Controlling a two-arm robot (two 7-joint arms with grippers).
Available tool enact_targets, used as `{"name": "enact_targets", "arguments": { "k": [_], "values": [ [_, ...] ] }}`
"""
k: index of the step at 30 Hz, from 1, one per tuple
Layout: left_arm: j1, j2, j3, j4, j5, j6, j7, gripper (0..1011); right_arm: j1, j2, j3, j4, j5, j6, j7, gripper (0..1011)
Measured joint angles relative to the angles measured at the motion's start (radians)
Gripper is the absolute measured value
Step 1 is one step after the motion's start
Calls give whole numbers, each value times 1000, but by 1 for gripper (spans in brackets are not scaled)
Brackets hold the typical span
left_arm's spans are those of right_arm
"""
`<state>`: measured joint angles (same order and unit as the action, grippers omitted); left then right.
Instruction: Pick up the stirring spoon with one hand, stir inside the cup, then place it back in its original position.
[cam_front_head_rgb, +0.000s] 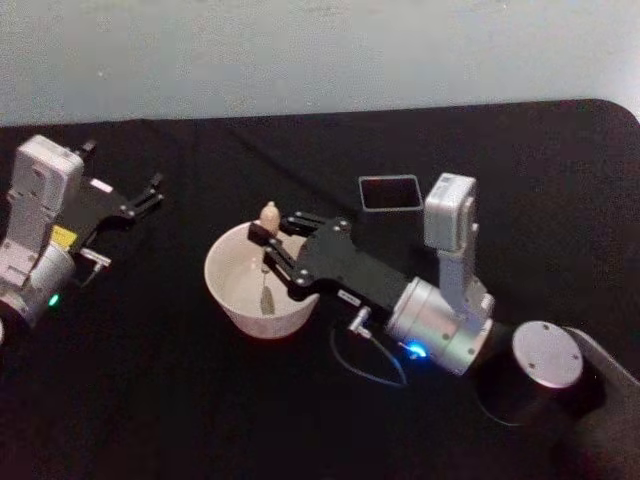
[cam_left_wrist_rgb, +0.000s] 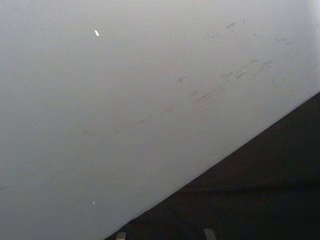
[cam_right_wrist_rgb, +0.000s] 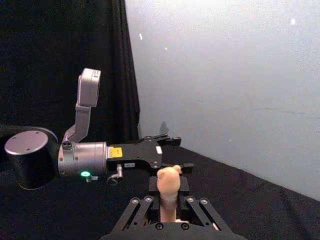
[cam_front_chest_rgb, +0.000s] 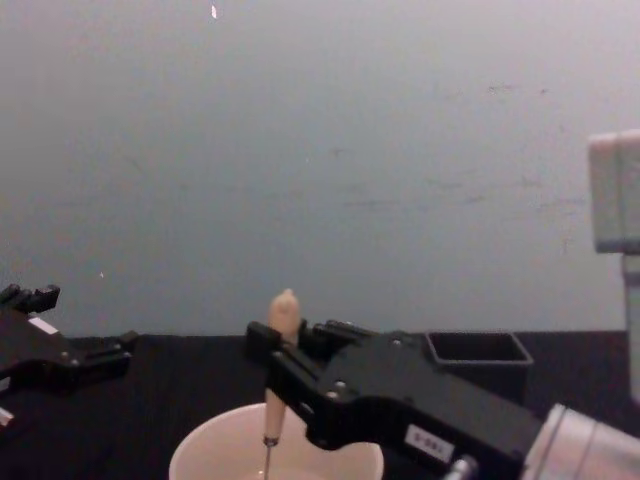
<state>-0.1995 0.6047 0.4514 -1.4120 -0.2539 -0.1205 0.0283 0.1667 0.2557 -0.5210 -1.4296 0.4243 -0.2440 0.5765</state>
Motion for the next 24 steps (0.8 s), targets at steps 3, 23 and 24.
{"name": "enact_targets", "arguments": {
  "k": [3, 23, 24],
  "values": [
    [0, 0, 0, 0, 0, 0, 0, 1001, 16, -16, -7, 21, -8, -4, -3, 215],
    [0, 0, 0, 0, 0, 0, 0, 1001, 94, -69, 18, 131, -58, -61, -47, 214],
    [0, 0, 0, 0, 0, 0, 0, 1001, 94, -67, 20, 131, -58, -62, -47, 214]
  ]
}}
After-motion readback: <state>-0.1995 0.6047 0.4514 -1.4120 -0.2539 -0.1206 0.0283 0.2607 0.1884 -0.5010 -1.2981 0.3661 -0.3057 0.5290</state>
